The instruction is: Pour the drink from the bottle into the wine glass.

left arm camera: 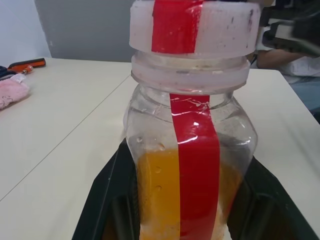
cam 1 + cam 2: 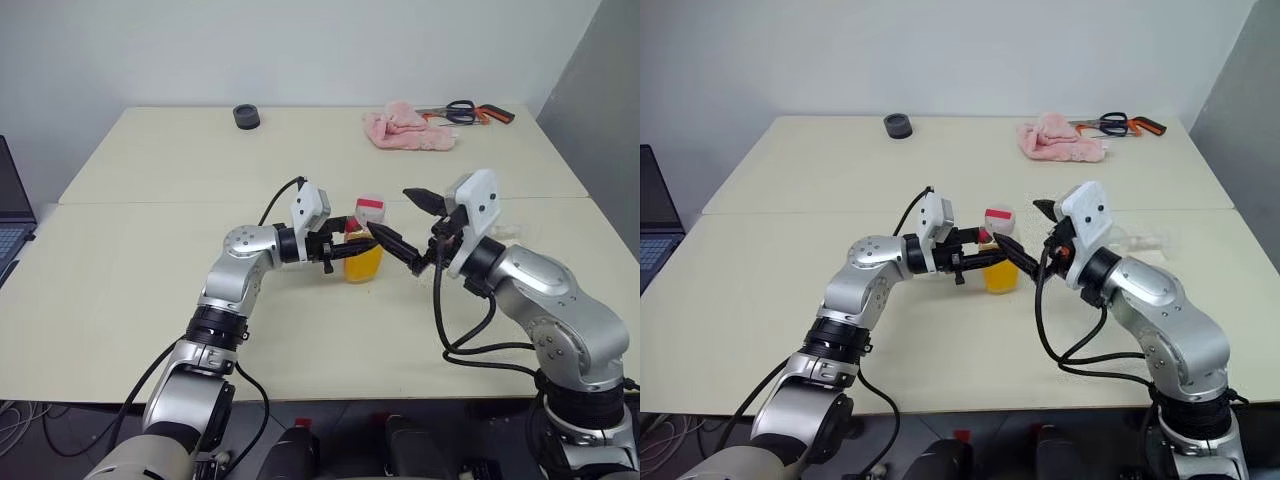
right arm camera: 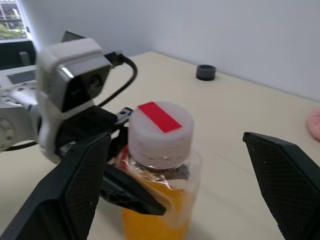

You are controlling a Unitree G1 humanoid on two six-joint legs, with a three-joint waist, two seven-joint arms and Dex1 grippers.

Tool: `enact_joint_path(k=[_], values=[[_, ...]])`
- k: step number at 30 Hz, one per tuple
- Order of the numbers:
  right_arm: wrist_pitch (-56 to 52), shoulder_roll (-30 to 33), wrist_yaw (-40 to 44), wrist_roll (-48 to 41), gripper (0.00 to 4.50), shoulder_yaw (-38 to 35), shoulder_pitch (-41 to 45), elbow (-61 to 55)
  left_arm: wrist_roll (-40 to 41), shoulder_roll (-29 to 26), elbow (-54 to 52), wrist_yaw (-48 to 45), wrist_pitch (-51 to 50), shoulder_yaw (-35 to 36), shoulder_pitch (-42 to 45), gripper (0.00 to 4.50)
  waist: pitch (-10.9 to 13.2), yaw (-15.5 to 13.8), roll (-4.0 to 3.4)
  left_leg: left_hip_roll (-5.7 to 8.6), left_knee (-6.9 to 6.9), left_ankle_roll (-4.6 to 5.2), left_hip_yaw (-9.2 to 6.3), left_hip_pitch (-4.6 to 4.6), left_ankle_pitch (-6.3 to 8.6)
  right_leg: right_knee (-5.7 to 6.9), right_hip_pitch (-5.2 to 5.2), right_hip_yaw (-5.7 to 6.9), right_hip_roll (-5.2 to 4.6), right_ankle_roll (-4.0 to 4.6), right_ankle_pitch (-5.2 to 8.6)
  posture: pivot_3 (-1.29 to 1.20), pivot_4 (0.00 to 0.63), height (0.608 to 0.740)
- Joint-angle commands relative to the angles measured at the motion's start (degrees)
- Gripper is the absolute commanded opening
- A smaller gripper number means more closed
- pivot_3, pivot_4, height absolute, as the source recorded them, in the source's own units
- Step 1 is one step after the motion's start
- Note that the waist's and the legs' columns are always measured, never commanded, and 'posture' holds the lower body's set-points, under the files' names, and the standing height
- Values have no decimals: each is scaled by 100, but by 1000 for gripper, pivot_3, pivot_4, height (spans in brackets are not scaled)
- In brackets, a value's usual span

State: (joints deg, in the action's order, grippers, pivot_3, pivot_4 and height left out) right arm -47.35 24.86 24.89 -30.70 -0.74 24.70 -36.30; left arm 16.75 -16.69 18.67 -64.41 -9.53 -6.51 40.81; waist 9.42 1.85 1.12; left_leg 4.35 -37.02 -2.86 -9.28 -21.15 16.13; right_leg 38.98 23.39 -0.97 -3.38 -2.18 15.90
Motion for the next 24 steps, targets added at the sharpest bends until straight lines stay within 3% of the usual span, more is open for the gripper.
enact_joint_path(k=[1, 13, 24], values=[[-60, 55, 16, -224, 4500, -106, 63, -293, 104, -19, -240, -22, 84, 65, 76, 1673, 0, 0, 0, 0, 0, 0, 0, 0, 0, 0, 0, 0, 0, 0, 0, 0, 150, 740], [509, -178, -332, 679, 4500, 682, 527, 256, 91, -1, -218, -31, 97, 47, 97, 1673, 0, -1, 0, 1, -1, 0, -1, 0, 0, 1, 0, 1, 0, 0, 0, 0, 150, 740], [687, -347, -343, 927, 4500, 601, 509, 410, 91, -12, -254, -15, 91, 44, 56, 1673, 0, 1, 0, 1, 0, 0, -1, 0, 0, 0, 0, 0, 0, 0, 0, 0, 150, 740]])
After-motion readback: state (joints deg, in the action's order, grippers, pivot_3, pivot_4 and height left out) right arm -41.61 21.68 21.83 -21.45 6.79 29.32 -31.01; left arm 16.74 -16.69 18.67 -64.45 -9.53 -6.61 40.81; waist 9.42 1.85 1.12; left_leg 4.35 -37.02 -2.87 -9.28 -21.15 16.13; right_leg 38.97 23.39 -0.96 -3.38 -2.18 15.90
